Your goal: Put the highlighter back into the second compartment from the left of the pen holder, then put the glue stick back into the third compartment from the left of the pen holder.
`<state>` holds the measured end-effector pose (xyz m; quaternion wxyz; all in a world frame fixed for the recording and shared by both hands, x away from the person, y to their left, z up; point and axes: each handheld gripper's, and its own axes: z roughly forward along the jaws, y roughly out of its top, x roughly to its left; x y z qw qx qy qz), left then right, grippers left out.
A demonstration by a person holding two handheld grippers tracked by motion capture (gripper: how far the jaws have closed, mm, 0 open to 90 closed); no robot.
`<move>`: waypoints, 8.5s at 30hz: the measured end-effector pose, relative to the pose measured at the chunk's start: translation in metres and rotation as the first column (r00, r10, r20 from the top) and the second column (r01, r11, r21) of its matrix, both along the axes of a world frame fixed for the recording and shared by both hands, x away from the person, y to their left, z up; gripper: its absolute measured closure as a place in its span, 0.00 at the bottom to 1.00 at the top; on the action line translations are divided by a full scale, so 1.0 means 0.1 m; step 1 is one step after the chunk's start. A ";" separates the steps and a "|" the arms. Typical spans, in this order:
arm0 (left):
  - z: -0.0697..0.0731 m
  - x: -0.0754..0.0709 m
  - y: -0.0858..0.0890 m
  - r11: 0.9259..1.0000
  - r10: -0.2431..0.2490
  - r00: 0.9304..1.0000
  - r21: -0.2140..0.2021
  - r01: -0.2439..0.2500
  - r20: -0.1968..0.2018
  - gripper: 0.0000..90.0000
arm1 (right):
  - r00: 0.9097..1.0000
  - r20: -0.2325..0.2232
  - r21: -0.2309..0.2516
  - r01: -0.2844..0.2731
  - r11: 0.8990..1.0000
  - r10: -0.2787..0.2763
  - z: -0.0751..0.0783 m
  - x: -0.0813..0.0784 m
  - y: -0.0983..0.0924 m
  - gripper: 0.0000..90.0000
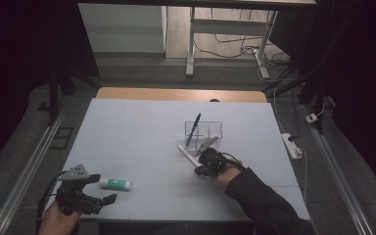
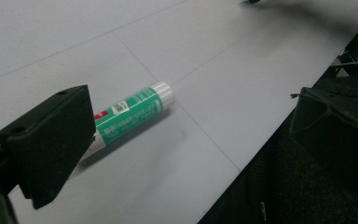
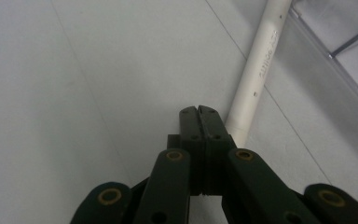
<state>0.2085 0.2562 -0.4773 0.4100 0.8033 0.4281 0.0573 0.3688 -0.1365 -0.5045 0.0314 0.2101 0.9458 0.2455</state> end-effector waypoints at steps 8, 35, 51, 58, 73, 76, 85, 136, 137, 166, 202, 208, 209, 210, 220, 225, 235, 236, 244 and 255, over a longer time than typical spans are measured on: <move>0.00 0.00 0.00 1.000 0.001 1.000 0.002 -0.001 0.000 0.01 | 0.996 0.040 0.076 0.082 0.994 -0.085 0.17 0.04 0.05 0.60; 0.00 0.01 -0.02 1.000 -0.005 1.000 0.015 0.005 -0.006 0.01 | 0.982 0.068 -0.045 0.179 0.983 -0.176 -0.06 0.28 0.39 0.54; 0.00 0.01 -0.02 1.000 -0.007 1.000 0.022 0.007 -0.004 0.01 | 0.984 0.074 -0.070 0.165 0.984 -0.160 -0.02 0.28 0.45 0.88; 0.00 0.01 -0.02 1.000 -0.005 1.000 0.024 0.005 -0.004 0.01 | 0.988 0.086 0.020 0.127 0.992 -0.129 0.09 0.19 0.40 0.88; 0.00 0.01 -0.01 1.000 0.008 1.000 0.015 -0.008 -0.009 0.01 | 0.980 0.151 0.216 0.096 0.972 -0.130 0.52 0.03 0.27 0.88; 0.00 0.01 -0.01 1.000 0.008 1.000 0.014 -0.008 -0.010 0.01 | 0.974 0.166 0.250 0.112 0.962 -0.156 0.62 0.04 0.21 0.88; 0.00 0.01 -0.01 1.000 0.008 1.000 0.012 -0.008 -0.011 0.01 | 0.941 0.203 0.350 0.190 0.917 -0.272 0.85 0.15 -0.01 0.88; -0.01 0.01 -0.02 1.000 -0.001 1.000 0.018 0.001 -0.010 0.01 | 0.836 0.153 0.463 0.411 0.786 -0.527 0.57 0.82 0.01 0.87; -0.01 0.01 -0.02 1.000 -0.001 1.000 0.018 0.001 -0.010 0.01 | 0.836 0.155 0.467 0.407 0.785 -0.526 0.56 0.81 0.01 0.87; -0.01 0.02 0.07 0.998 0.027 0.999 -0.054 -0.029 -0.027 0.00 | 0.911 0.161 0.407 0.289 0.866 -0.379 0.83 0.39 -0.20 0.17; -0.05 0.15 0.16 0.999 0.053 0.998 0.007 -0.054 0.023 0.00 | 0.952 0.104 0.358 0.233 0.904 -0.287 0.68 -0.56 -0.84 0.00; -0.04 0.17 0.16 0.998 0.055 0.998 0.011 -0.056 0.022 0.00 | 0.947 0.083 0.353 0.264 0.898 -0.311 0.61 -0.70 -1.02 0.00; -0.04 0.17 0.16 0.998 0.056 0.998 0.008 -0.056 0.024 0.00 | 0.947 0.080 0.351 0.265 0.898 -0.310 0.60 -0.72 -1.06 0.00; -0.04 0.17 0.16 0.998 0.055 0.998 0.004 -0.055 0.027 0.00 | 0.947 0.079 0.349 0.267 0.898 -0.313 0.58 -0.74 -1.09 0.00; -0.05 0.18 0.16 0.998 0.061 0.998 0.017 -0.061 0.017 0.00 | 0.930 0.033 0.323 0.336 0.885 -0.365 0.47 -0.94 -1.37 0.00; -0.05 0.19 0.15 0.997 0.071 0.997 0.030 -0.071 0.014 0.00 | 0.916 0.022 0.322 0.372 0.871 -0.400 0.46 -1.03 -1.46 0.00; -0.04 0.21 0.12 0.997 0.053 0.999 0.062 -0.052 -0.008 0.02 | 0.911 -0.011 0.332 0.393 0.857 -0.413 0.46 -1.05 -1.53 0.00; -0.03 0.21 0.11 0.996 0.054 0.999 0.071 -0.053 -0.007 0.04 | 0.911 -0.011 0.327 0.392 0.860 -0.412 0.46 -1.04 -1.53 0.00; -0.06 0.26 0.16 0.992 0.023 0.999 0.123 -0.017 -0.046 0.44 | 0.920 -0.027 0.316 0.380 0.869 -0.392 0.45 -1.03 -1.51 0.00; -0.16 0.32 0.12 0.972 0.033 0.988 0.237 0.004 -0.152 0.98 | 0.926 -0.045 0.293 0.370 0.882 -0.374 0.43 -1.01 -1.49 0.00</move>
